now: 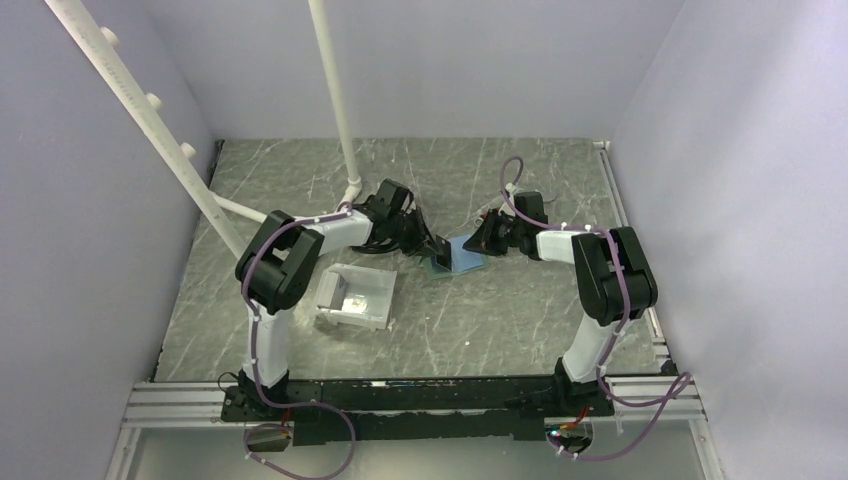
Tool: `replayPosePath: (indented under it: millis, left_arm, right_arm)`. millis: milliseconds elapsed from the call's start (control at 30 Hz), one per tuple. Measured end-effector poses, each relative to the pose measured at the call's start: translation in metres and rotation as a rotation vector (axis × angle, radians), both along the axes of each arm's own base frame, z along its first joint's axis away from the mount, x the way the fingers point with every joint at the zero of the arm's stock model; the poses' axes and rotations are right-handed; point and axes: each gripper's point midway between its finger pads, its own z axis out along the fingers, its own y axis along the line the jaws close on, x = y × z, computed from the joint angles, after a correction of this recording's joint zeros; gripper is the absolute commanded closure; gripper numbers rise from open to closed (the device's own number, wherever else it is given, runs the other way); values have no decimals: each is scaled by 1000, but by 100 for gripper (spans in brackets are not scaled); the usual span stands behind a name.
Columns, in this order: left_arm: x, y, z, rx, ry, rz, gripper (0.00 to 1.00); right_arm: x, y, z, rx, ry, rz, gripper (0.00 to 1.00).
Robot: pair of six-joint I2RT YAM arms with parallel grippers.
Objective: Put the credit cards into the card holder
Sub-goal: Insert the credit card into the card holder.
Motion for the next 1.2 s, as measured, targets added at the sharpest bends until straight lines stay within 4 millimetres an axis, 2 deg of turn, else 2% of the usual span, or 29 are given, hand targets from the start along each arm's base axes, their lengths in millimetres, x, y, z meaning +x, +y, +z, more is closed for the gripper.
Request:
replayPosePath:
  millis: [367,1200]
  left_arm:
    - [-4,-2,-4,-11,22,-17,100]
    - [4,-12,-14,-129,44,79,100]
  right_arm:
    - [-1,0,-3,-2,8,0,85]
    - [-4,-5,-13,10,41,-34,88]
